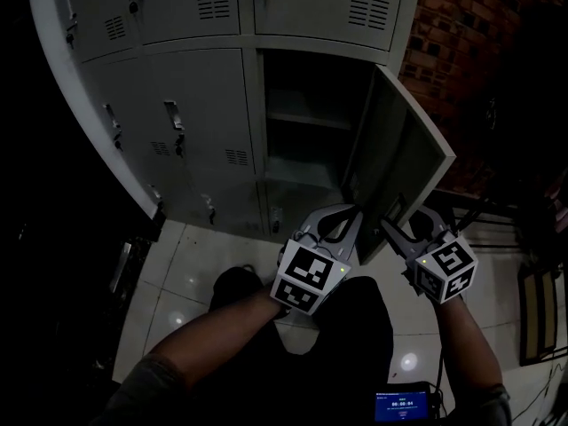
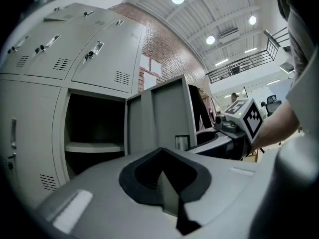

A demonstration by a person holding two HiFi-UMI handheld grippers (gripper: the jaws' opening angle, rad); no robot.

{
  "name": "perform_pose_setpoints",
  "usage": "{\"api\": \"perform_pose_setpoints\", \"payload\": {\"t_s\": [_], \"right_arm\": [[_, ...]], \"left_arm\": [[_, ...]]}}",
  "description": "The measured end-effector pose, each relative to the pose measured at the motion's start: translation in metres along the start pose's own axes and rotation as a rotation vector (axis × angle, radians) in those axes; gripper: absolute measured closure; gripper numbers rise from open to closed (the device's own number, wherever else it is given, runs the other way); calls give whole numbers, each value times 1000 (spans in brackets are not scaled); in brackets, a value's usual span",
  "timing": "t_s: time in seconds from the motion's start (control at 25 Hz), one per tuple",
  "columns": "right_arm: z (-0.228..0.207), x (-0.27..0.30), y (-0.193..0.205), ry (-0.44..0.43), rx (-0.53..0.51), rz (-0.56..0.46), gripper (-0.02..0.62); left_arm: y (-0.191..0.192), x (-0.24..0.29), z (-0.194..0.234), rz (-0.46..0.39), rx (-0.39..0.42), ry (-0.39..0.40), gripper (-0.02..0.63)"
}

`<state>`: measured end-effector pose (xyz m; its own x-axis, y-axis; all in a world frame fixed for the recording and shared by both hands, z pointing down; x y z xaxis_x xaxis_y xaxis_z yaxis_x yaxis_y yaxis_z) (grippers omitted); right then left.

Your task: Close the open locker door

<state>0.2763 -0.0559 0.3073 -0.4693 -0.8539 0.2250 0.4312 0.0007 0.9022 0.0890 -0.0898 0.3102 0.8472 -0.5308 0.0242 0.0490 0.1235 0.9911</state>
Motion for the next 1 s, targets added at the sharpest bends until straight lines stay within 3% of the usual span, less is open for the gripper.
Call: {"api": "perform_pose_setpoints", "payload": {"t_s": [0.28, 0.72, 1.0], "right_arm": [[31, 20, -21, -1, -27, 32, 385], [69, 86, -57, -81, -109, 28, 396], [84, 137, -75, -52, -111, 47, 410]], "left_arm": [[4, -22, 27, -10, -23, -58, 601], [5, -57, 80, -48, -44, -153, 601], [6, -80, 121, -91, -17, -228, 601]]}}
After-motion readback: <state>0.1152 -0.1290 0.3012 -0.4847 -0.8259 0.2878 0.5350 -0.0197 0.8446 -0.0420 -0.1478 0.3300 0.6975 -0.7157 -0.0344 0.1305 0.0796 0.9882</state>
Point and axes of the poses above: the fingertips, and each gripper's own axes: x forward along the fingers, z to its left, y out of its underside, the point moved 10 cm from there along -x, backward along the fingers, and after that the axes turned 12 degrees about -x, right-handed, at the moved point
